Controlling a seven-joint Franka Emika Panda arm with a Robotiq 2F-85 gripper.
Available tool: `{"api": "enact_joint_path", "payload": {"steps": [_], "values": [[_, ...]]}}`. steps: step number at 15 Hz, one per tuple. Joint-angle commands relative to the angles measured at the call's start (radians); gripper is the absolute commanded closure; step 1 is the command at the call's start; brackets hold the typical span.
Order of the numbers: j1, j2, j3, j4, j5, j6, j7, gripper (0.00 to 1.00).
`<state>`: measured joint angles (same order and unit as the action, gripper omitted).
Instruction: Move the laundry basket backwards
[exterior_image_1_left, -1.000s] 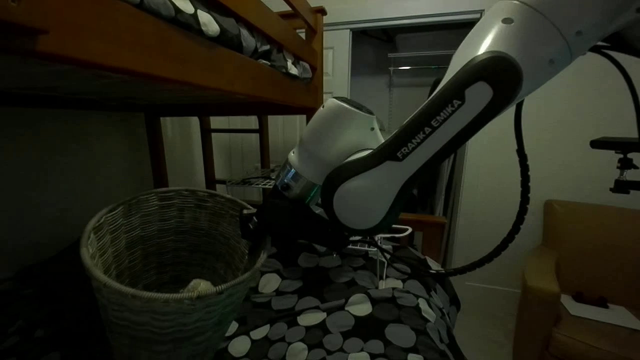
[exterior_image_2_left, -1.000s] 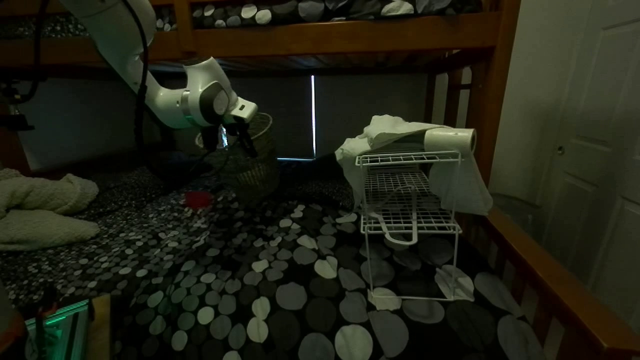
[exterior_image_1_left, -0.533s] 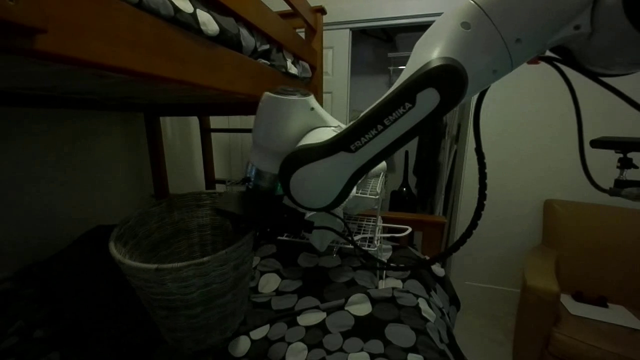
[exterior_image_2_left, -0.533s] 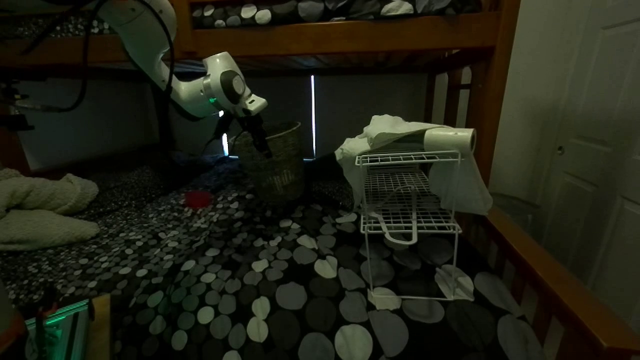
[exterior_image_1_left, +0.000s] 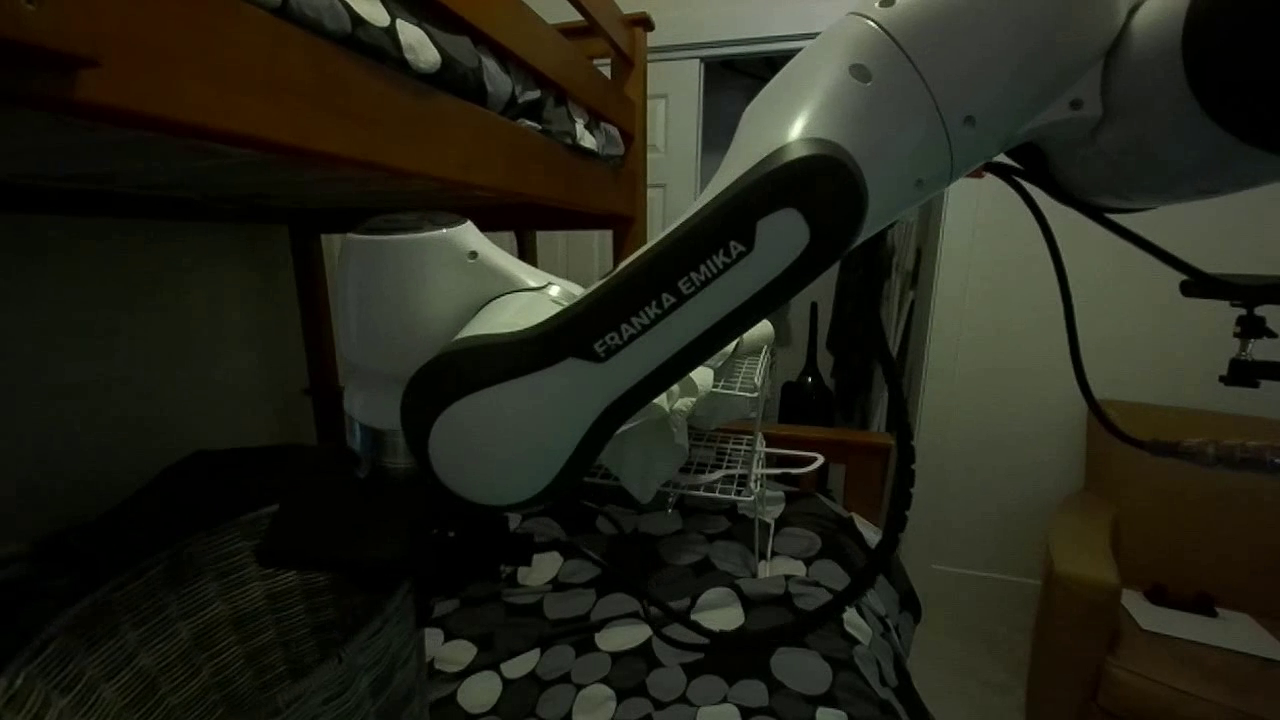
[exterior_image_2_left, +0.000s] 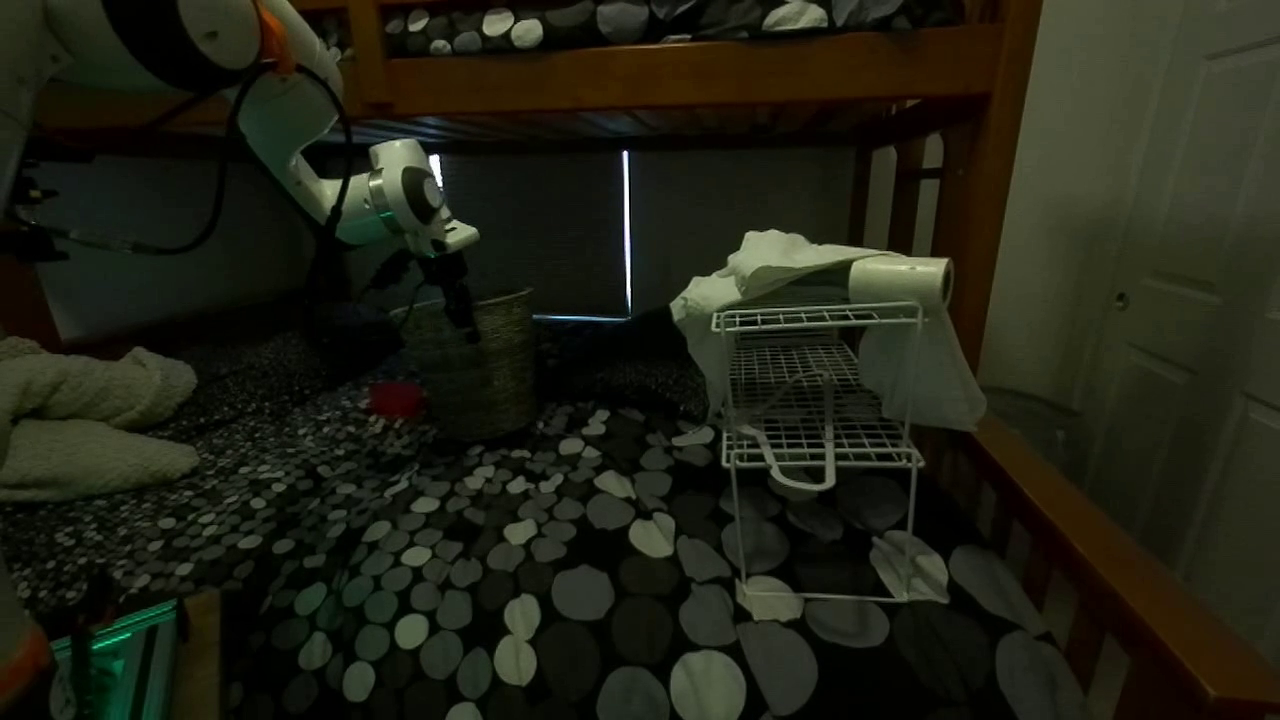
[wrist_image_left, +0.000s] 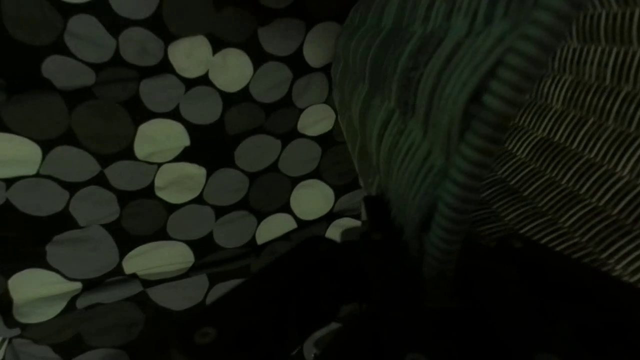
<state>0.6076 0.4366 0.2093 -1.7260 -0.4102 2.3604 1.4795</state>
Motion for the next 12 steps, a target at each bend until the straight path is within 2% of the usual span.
{"api": "enact_joint_path", "payload": {"steps": [1,5,11,12], "values": [[-0.006,-0.049,-0.021,-0.032,0.044,0.12,0.055,0.97],[-0.041,-0.097,-0.028,-0.1,0.141,0.241,0.091,0.97],[-0.09,-0.14,0.004,-0.189,0.291,0.259,0.051,0.97],[-0.095,-0.145,0.007,-0.204,0.307,0.265,0.051,0.84]]}}
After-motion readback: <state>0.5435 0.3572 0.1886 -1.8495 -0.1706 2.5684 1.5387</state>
